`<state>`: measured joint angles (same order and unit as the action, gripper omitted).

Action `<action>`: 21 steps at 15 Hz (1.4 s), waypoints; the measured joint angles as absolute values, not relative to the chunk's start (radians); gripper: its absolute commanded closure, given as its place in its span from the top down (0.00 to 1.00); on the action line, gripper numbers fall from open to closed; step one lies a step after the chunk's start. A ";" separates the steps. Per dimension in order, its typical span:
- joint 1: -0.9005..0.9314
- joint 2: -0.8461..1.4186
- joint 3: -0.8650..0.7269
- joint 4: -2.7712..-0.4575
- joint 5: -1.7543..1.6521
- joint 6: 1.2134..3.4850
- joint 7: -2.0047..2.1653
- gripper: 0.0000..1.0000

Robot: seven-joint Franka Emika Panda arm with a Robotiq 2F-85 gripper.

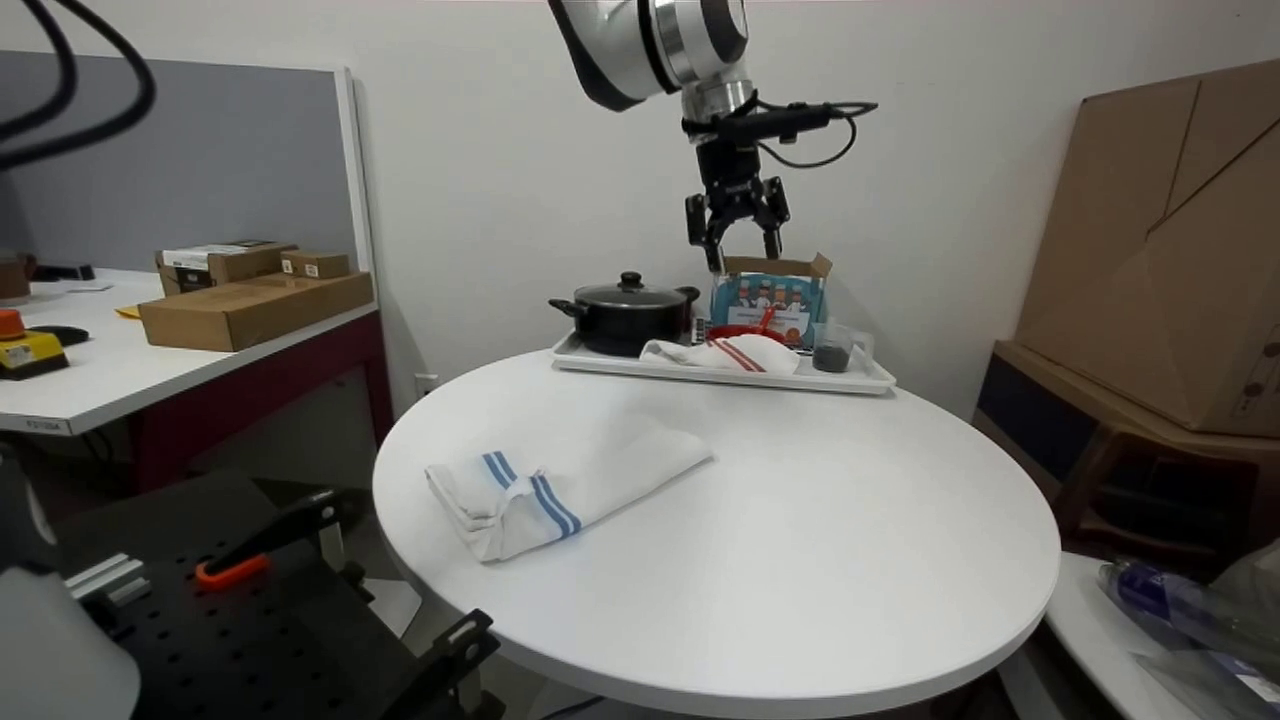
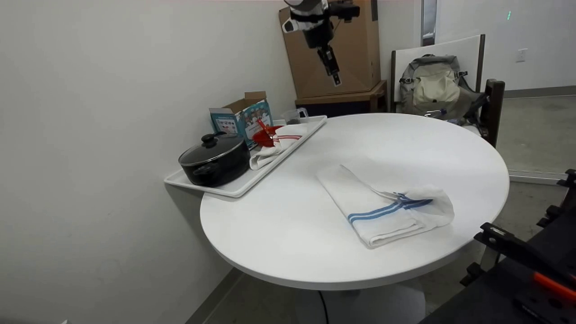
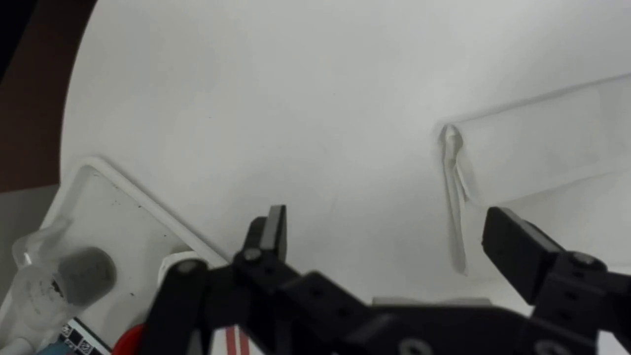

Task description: Fold the towel twice

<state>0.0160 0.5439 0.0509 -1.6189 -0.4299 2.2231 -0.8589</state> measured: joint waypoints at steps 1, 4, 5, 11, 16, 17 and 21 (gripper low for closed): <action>0.016 0.572 0.052 -1.606 -0.416 2.221 -0.872 1.00; 0.012 0.655 0.053 -1.564 -0.385 2.209 -0.917 1.00; 0.011 0.680 0.053 -1.551 -0.380 2.204 -0.939 1.00; 0.009 0.783 0.056 -1.496 -0.380 2.187 -1.039 1.00; 0.012 0.844 0.057 -1.477 -0.380 2.186 -1.057 1.00; 0.014 0.852 0.057 -1.476 -0.380 2.187 -1.057 1.00; 0.020 0.875 0.057 -1.474 -0.380 2.187 -1.057 1.00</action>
